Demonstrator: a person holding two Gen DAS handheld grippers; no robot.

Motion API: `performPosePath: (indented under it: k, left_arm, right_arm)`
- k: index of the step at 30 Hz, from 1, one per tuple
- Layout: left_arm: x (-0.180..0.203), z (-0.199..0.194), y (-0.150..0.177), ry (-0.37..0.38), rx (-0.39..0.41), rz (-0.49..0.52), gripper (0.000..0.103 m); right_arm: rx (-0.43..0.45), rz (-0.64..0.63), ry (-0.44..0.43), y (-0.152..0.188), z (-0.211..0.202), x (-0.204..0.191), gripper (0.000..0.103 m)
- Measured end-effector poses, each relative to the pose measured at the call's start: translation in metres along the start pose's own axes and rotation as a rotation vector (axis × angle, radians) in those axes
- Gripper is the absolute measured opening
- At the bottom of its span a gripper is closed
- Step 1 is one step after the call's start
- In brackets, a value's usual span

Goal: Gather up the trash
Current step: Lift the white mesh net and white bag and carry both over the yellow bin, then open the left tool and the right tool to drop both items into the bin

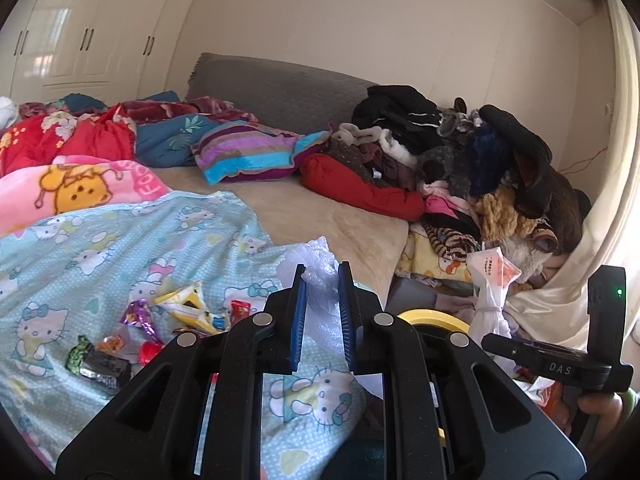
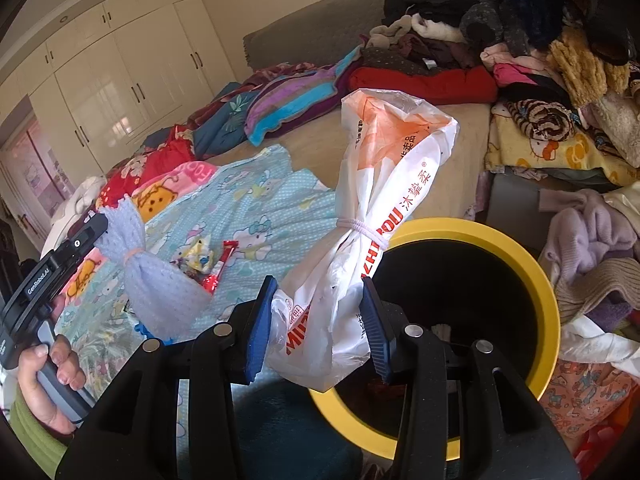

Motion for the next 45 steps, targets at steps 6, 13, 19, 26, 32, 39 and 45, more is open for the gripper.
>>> performPosePath:
  k: [6, 13, 19, 26, 32, 39, 45]
  left_arm:
    - [0.012, 0.007, 0.005, 0.017, -0.02, 0.027, 0.01]
    - [0.029, 0.018, 0.012, 0.038, -0.045, 0.061, 0.01]
    - [0.046, 0.03, 0.018, 0.055, -0.063, 0.102, 0.01]
    - [0.068, 0.046, 0.03, 0.07, -0.085, 0.159, 0.01]
    - [0.087, 0.06, 0.042, 0.083, -0.114, 0.203, 0.01]
    - [0.101, 0.078, 0.054, 0.093, -0.144, 0.24, 0.011]
    - [0.109, 0.092, 0.063, 0.087, -0.168, 0.269, 0.011]
  right_arm:
    - [-0.003, -0.001, 0.013, 0.002, -0.004, 0.009, 0.04]
    - [-0.023, -0.005, 0.025, 0.009, -0.006, 0.022, 0.04]
    - [-0.031, -0.011, 0.036, 0.015, -0.01, 0.036, 0.041]
    - [-0.046, -0.008, 0.047, 0.024, -0.014, 0.053, 0.041]
    - [-0.056, 0.006, 0.052, 0.028, -0.013, 0.065, 0.041]
    - [-0.076, -0.004, 0.052, 0.031, -0.007, 0.071, 0.042]
    - [-0.108, -0.006, 0.056, 0.038, 0.002, 0.074, 0.042]
Point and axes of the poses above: each gripper's, at about its wrist camera, not at the fingertips, and z roughly the way its jaws point, x to its right, y to its underside, the point moved 1 cm from there along z, roughly the way its jaws point, and after that the axes turned 8 degrees about -z, right-handed, at the moved point
